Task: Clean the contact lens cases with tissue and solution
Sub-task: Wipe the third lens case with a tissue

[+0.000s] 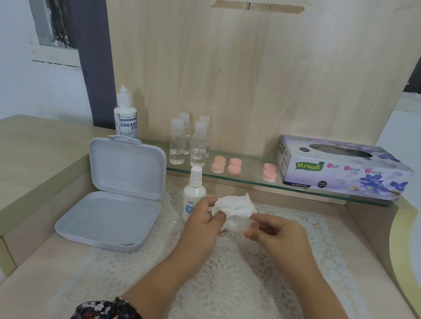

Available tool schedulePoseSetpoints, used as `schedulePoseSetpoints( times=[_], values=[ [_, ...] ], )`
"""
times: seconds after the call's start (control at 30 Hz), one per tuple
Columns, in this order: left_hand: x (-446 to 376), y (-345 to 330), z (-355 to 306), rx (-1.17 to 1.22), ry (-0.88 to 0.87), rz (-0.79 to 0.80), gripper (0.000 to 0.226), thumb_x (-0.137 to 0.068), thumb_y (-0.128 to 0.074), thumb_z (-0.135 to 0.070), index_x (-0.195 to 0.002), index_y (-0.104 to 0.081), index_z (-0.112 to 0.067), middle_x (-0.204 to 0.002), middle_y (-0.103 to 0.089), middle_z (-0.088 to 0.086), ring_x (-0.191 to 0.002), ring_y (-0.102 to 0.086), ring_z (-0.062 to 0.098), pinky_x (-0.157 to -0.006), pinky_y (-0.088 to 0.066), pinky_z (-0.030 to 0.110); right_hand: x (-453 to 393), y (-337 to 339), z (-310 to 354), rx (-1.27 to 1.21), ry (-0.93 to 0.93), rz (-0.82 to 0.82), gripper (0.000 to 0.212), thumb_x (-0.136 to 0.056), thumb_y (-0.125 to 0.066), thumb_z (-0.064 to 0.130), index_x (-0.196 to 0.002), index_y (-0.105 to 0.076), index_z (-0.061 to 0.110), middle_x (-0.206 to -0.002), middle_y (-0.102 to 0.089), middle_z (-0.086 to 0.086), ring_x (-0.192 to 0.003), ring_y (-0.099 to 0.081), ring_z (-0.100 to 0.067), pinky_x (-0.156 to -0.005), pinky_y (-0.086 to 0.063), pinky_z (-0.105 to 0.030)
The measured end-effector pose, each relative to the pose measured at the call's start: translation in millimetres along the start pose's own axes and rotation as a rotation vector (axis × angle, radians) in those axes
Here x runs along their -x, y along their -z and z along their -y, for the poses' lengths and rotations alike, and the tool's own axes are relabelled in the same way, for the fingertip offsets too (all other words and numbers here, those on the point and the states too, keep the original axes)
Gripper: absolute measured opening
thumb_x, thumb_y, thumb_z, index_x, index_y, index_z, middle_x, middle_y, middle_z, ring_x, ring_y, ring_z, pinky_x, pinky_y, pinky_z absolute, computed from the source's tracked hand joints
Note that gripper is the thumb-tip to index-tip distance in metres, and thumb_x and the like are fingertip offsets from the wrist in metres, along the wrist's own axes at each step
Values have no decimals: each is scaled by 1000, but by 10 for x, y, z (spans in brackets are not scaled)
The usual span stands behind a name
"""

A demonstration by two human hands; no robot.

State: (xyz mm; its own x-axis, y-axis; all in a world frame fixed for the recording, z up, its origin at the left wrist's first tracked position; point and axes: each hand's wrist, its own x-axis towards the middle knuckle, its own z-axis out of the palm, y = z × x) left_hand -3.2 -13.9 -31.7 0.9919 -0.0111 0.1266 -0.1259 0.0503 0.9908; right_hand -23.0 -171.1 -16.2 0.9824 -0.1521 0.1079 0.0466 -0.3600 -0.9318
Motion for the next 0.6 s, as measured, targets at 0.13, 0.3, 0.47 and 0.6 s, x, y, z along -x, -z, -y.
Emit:
schedulePoseSetpoints(
  times=[0.13,0.3,0.47,0.6],
  values=[
    [-36,2,3,172,109,38,22,-98,-49,-8,-118,-51,-16,-120,-63,9,-105,-65,22,-85,-57,37,3,-7,-5,-1,33,-1,32,-73,-81,12,-101,-74,27,-87,-74,9,-85,-70,-7,-82,-53,-20],
    [-3,-4,-44,298,155,56,23,-97,-48,-2,-113,-44,-18,-119,-59,15,-99,-67,30,-71,-58,34,-4,-28,-5,-17,51,-30,29,-73,-82,14,-97,-74,29,-86,-73,8,-85,-69,-8,-83,-54,-25],
    [22,20,-82,306,108,140,43,-94,-43,10,-116,-44,-27,-117,-59,23,-83,-67,33,-64,-57,30,-14,-38,-25,-18,55,-74,25,-76,-80,17,-96,-73,30,-83,-73,6,-84,-68,-10,-79,-54,-24],
    [17,31,-80,261,73,187,44,-85,-54,15,-112,-62,-19,-125,-58,18,-104,-65,36,-73,-57,31,-19,-42,-20,-8,63,-83,30,-79,-78,20,-108,-71,24,-87,-71,2,-85,-66,-12,-79,-54,-24]
  ],
)
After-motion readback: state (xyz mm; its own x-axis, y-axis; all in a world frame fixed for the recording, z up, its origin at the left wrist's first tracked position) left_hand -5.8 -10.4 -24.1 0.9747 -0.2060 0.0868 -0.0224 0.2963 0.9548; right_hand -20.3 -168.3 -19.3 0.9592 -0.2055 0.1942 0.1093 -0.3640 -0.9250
